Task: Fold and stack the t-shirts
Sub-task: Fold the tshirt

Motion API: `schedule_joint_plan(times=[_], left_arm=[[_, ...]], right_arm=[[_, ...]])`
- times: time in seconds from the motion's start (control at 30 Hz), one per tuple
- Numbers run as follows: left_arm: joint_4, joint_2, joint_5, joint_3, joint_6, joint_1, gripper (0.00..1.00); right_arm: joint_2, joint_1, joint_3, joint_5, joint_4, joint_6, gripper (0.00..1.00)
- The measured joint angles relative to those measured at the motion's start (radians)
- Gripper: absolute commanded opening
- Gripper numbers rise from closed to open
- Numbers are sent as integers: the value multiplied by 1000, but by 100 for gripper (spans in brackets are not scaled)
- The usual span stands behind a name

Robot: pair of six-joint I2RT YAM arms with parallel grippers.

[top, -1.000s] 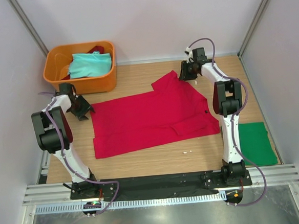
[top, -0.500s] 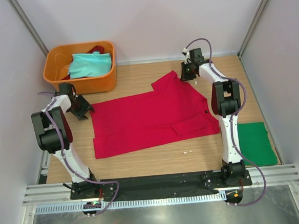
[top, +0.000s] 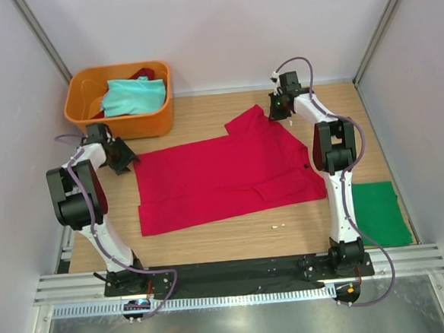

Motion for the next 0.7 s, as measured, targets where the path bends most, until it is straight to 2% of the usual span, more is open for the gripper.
schedule_joint_plan(times=[0.07,0.1,0.17,0.2,0.3,0.4,0.57,0.7], left_arm=[[29,0,1,-1,0,0,52],[43,0,1,-3,0,0,43],[89,-2,0,-18,-5,0,36],[111,-5,-2,-31,-8,0,39],[221,-68,-10,-140,-27,0,60],[284,-169,-27,-257,-66,0,61],[398,-202,-61,-285,-104,0,45],[466,-202,-90,-304,-98,-1,38]], right_arm=[[0,0,0,0,0,1,1],[0,0,0,-1,0,2,1],[0,0,0,-2,0,5,1],[0,0,0,-2,0,8,1],[0,0,0,-4,0,16,1],[0,0,0,-5,-1,20,1],[0,0,0,-6,-1,23,1],[0,0,-1,-8,0,23,1]])
